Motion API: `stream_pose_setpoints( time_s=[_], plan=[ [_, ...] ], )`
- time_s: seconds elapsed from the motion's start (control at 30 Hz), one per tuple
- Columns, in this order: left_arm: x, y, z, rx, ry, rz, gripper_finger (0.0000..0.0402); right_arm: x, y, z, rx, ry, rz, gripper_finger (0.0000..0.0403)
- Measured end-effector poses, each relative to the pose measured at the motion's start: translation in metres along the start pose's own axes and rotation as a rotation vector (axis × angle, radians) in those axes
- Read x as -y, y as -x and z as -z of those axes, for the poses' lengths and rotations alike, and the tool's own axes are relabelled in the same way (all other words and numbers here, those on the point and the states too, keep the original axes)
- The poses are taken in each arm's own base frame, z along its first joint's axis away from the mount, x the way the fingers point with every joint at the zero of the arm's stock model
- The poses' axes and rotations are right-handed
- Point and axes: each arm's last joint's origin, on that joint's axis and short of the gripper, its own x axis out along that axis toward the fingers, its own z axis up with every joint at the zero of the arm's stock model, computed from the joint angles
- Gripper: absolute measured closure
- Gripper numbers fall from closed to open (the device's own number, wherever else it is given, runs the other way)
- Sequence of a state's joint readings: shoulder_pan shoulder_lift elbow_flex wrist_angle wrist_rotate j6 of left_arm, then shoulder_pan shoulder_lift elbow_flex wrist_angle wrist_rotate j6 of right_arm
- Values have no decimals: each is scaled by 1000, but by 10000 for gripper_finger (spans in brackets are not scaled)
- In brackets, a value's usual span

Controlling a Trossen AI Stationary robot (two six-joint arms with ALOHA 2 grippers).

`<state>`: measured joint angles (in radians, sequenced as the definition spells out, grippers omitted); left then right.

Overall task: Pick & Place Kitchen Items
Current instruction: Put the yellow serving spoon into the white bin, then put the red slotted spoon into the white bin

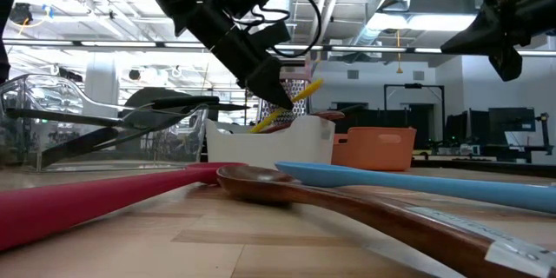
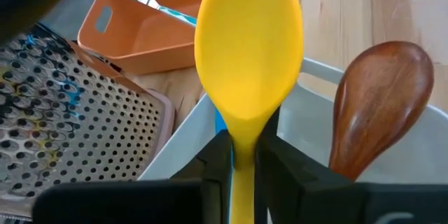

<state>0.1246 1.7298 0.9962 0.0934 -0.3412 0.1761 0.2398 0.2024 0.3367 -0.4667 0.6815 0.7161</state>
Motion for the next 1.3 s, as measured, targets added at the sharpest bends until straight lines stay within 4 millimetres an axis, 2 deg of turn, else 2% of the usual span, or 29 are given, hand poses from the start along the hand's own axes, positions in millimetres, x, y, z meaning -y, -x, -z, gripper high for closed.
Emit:
stream_pose_setpoints(
  time_s=[0.37,0.53,0.67,0.9,1.1,1.3],
  plan=[
    [-3,-1,-1,14,9,-7,293,0,0,0,-5,4,3,403],
    [-13,11,-19,118,50,-34,282,0,0,1,-6,5,3,403],
    [-27,38,-45,250,96,-57,293,1,0,1,-8,8,6,403],
    [-51,105,-74,472,201,-74,320,1,0,1,-8,16,6,403],
    [-60,154,-84,609,312,-40,340,1,0,1,-8,16,6,403],
    [-53,181,-88,679,408,49,361,1,0,1,-4,16,10,403]
  ],
)
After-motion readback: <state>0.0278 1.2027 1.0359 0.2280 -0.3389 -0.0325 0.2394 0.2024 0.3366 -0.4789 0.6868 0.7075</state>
